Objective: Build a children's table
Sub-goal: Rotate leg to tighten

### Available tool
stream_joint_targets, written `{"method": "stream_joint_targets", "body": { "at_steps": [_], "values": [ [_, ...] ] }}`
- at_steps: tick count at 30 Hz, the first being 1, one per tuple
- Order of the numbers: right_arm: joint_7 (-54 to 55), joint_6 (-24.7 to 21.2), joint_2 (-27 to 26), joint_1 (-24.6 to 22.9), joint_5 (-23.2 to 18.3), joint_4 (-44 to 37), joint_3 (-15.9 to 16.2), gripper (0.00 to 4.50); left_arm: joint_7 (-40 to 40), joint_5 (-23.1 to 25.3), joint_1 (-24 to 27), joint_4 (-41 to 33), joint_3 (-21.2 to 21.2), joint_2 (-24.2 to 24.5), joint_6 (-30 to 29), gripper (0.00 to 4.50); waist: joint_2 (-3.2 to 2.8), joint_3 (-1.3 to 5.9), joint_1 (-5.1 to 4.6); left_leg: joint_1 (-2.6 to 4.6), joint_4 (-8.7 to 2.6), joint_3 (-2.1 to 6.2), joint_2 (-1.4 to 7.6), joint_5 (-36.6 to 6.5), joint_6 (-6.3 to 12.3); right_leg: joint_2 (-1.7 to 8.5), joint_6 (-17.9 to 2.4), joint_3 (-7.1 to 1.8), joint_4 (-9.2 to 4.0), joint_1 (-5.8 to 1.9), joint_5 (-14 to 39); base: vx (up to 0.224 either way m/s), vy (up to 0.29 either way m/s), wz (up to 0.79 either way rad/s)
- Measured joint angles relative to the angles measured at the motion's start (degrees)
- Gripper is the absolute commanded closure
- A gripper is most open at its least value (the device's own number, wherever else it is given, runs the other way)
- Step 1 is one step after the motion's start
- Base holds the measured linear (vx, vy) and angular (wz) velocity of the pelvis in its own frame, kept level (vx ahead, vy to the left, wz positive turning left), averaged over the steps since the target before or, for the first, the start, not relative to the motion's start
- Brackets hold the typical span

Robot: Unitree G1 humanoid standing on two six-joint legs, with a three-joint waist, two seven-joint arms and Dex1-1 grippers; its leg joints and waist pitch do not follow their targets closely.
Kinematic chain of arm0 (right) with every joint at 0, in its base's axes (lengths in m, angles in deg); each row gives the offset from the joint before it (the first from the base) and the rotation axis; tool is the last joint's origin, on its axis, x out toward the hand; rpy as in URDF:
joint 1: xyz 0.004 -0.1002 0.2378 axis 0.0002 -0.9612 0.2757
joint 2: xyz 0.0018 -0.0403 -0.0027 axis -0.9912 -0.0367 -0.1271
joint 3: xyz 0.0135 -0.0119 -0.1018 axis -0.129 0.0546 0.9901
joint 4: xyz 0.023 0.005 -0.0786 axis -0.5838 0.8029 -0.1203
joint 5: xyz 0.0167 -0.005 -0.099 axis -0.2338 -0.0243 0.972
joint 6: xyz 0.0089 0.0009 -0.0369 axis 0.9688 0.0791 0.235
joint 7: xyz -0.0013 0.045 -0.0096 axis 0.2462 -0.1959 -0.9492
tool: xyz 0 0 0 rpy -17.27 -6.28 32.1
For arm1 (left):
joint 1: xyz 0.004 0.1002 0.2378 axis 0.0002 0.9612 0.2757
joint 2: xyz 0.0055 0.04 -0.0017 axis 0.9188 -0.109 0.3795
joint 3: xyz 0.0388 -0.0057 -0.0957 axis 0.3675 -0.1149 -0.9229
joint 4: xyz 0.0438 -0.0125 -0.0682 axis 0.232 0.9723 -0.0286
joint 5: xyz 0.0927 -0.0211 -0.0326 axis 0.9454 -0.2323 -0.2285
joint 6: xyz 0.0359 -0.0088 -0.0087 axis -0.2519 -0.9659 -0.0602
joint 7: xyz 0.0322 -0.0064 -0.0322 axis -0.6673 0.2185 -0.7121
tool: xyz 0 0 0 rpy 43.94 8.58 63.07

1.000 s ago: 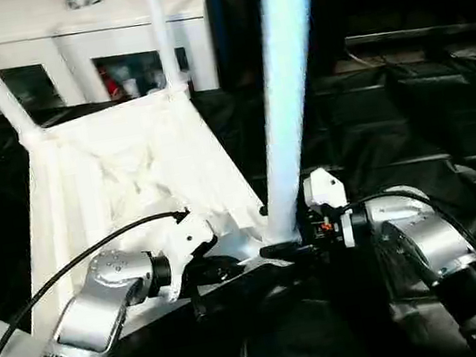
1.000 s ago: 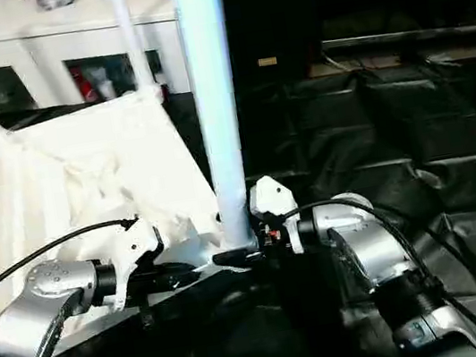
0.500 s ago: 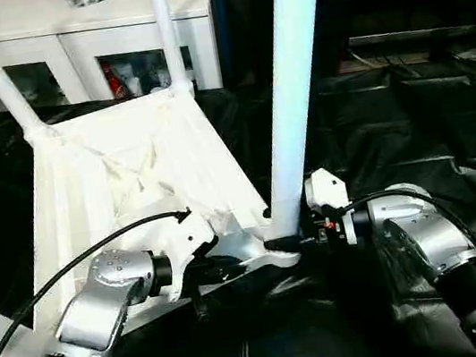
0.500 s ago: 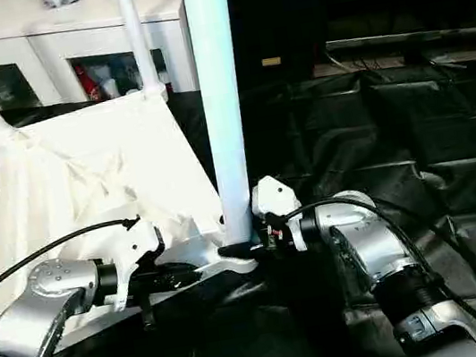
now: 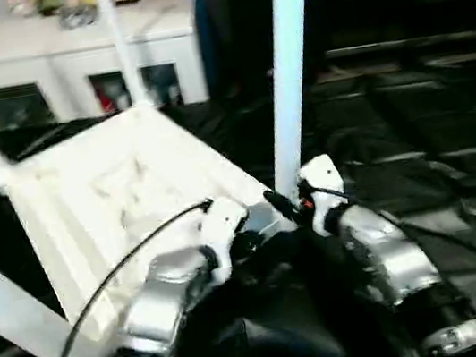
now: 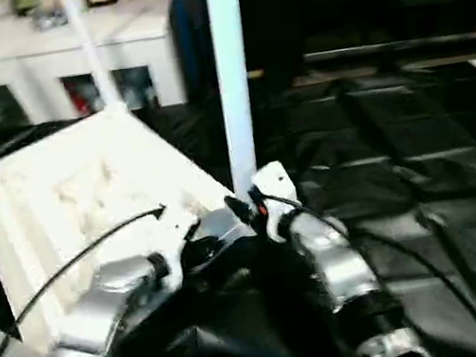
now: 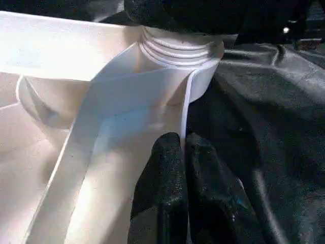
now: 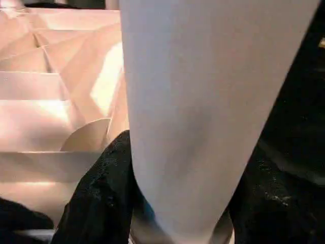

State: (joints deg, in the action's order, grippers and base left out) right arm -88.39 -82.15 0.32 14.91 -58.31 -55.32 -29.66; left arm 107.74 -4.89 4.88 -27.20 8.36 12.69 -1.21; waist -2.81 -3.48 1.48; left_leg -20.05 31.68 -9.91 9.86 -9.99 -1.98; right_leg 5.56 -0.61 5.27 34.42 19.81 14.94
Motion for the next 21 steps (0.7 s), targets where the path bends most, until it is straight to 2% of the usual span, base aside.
{"method": "stream_joint_targets", "body": {
  "at_steps": [1, 2, 3, 4, 5, 6, 7, 9, 12, 15, 21],
  "values": [
    [-0.06, 0.0, -0.23, -0.19, -0.55, -0.03, -0.86, 1.8, -0.04, 0.65, -0.37, 0.28, 0.62, -0.06, 0.47, 4.5, 2.17, 0.35, 0.93, 0.76, -0.21, -2.28, -0.12, -0.01, -0.03, 0.18, 0.53, -2.63, 2.51, 0.73, 1.27, 0.048, -0.121, 0.24],
    [-0.5, -0.17, -0.27, 0.11, -0.97, 0.02, -0.87, 1.8, 0.02, 0.91, -0.43, 0.27, 0.63, 0.1, 1.02, 4.5, 2.86, 0.19, 1.31, 0.76, 0.77, -2.52, -0.27, -0.29, -0.32, 0.06, 1.41, -3.53, 2.8, 1.35, 0.8, 0.048, -0.121, 0.24],
    [-1.24, -0.21, -0.18, 0.11, -1.27, -0.01, -0.86, 1.74, 0.28, 0.96, -0.23, 0.3, 0.68, 0.11, 1.43, 4.5, 2.34, 0.28, 1.83, 0.74, 2.25, -1.23, -0.13, -1.7, 0.3, -0.01, 1.52, -3.36, 2.74, 1.59, 0.74, 0.103, -0.075, -0.26],
    [-1.76, -0.09, -0.12, 0.36, -1.37, -0.17, -0.86, 1.59, 0.96, 0.57, -0.12, 0.19, 0.68, 0.23, 1.74, 4.5, 1.16, 0.48, 2.39, 0.73, 3.0, 1.3, -0.25, -1.79, 0.3, -0.11, 1.56, -2.5, 2.72, 1.49, 0.68, 0.087, 0.026, -0.37],
    [-3.43, -0.15, 0.65, 0.27, -1.7, -0.9, -0.83, 1.42, 2.11, 0.3, -0.15, -0.13, 0.77, 0.85, 2.19, 4.5, 0.62, 0.76, 2.4, 0.2, 2.66, 1.95, -0.28, -1.15, -1.46, -0.24, 1.48, -2.01, 2.46, 1.88, 0.48, 0.087, 0.026, -0.37],
    [-5.57, -0.24, 1.73, 0.16, -2.13, -1.63, -0.79, 1.34, 2.8, 0.2, -0.21, -0.8, 0.99, 1.36, 2.26, 4.5, 0.62, 1.01, 2.16, -0.1, 2.43, 1.71, -0.29, -1.0, -1.65, -0.34, 1.17, -2.23, 2.03, 2.15, -0.64, 0.0, 0.0, 0.0],
    [-8.84, -0.76, 3.09, 0.14, -2.66, -2.36, -0.63, 1.23, 3.89, 0.04, -0.26, -1.45, 1.12, 2.29, 2.38, 4.5, 0.98, 1.03, 1.98, -0.28, 2.45, 1.37, -0.26, -0.99, -1.65, -0.42, 0.85, -2.61, 1.53, 2.23, -2.98, 0.009, -0.015, 0.22],
    [-13.42, -1.55, 5.22, 0.0, -3.79, -3.37, 0.04, 1.23, 5.87, -0.65, -0.22, -1.47, 1.24, 3.83, 2.92, 4.5, 0.86, 1.05, 1.76, -0.18, 2.34, 0.96, -0.08, -1.02, -1.66, -0.49, 0.82, -2.82, 1.45, 2.15, -3.04, 0.004, -0.007, 0.11],
    [-23.28, -2.67, 10.75, -0.12, -5.73, -5.43, 2.06, 1.23, 11.74, -2.71, 0.05, -1.77, 1.62, 7.61, 4.65, 4.5, 0.7, 1.01, 1.82, -0.27, 1.72, 0.85, 0.02, -1.02, -1.66, -0.54, 0.9, -2.73, 0.99, 2.17, -2.99, 0.0, 0.0, 0.0],
    [-30.14, -3.1, 13.59, 0.06, -6.73, -6.11, 3.37, 1.23, 17.32, -3.98, 0.78, -3.12, 1.84, 11.22, 5.56, 4.5, 0.73, 1.03, 1.83, -0.49, 1.43, 0.8, 0.14, -1.01, -1.66, -0.63, 0.82, -2.65, 0.77, 2.21, -3.04, 0.0, 0.0, 0.0],
    [-36.45, -2.19, 15.31, 1.09, -6.14, -4.82, 6.65, 1.23, 24.63, -5.84, 1.29, -4.79, 2.22, 16.31, 6.29, 4.5, 0.74, 1.02, 2.13, -0.87, 1.6, 0.71, 0.25, -0.99, -1.62, -0.65, 0.7, -2.57, 0.48, 2.28, -2.86, 0.0, 0.0, 0.0]
  ]
}}
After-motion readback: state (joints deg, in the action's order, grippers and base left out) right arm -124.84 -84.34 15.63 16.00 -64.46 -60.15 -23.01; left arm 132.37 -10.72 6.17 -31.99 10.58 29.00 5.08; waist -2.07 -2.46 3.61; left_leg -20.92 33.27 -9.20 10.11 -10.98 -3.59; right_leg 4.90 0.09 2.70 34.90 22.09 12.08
